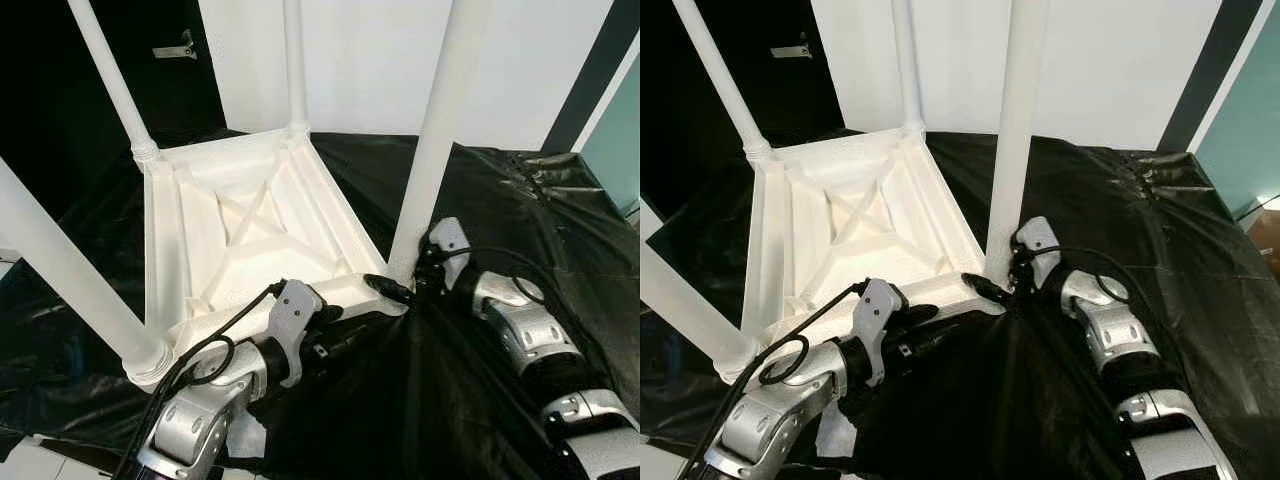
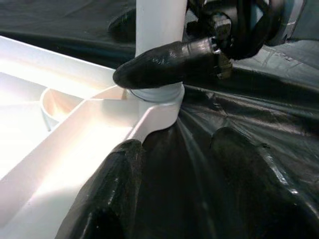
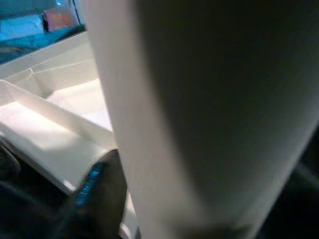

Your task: Building children table

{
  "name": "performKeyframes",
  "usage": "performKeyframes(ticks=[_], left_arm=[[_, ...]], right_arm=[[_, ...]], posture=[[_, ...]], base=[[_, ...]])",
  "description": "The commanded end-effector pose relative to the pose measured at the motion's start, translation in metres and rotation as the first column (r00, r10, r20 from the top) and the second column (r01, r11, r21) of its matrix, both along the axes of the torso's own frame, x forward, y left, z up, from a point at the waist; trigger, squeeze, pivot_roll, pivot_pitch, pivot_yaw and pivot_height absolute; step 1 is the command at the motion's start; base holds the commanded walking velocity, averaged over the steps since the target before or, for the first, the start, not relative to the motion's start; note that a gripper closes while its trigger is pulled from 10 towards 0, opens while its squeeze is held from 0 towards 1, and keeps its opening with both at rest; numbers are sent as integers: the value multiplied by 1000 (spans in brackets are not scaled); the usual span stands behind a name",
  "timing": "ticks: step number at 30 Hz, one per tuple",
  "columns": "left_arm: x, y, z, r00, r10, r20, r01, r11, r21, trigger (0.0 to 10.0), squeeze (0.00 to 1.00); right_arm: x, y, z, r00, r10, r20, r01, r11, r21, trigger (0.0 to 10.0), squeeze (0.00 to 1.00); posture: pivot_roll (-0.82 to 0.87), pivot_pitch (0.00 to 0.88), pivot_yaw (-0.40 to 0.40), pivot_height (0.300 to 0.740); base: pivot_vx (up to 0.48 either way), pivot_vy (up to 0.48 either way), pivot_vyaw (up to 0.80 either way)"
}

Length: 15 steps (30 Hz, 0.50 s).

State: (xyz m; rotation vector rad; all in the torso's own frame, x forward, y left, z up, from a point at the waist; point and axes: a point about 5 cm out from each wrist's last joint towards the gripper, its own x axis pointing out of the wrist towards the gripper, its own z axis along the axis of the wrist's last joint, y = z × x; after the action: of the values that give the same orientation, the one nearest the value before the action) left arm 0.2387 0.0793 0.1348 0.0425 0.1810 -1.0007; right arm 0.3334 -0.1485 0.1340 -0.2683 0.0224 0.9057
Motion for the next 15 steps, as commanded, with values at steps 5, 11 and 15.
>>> performKeyframes(ticks=[5, 11, 15], left_arm=[[1, 1, -1, 1000, -17, 6, 17, 1000, 8, 10000, 0], [0, 0, -1, 1000, -22, 5, 22, 1000, 9, 10000, 0], [0, 0, 0, 1000, -29, 6, 29, 999, 13, 10000, 0]], right_arm=[[-1, -3, -10, 999, -1, -47, 1, 1000, -4, 0, 0], [-1, -3, -21, 991, -90, -95, 89, 996, -16, 0, 0], [-9, 11, -31, 974, -210, -88, 211, 977, 5, 10000, 0]], posture=[[-23, 0, -15, 740], [-31, 0, -13, 740], [-33, 0, -8, 740]], base=[[0, 0, 0], [0, 0, 0], [0, 0, 0]])
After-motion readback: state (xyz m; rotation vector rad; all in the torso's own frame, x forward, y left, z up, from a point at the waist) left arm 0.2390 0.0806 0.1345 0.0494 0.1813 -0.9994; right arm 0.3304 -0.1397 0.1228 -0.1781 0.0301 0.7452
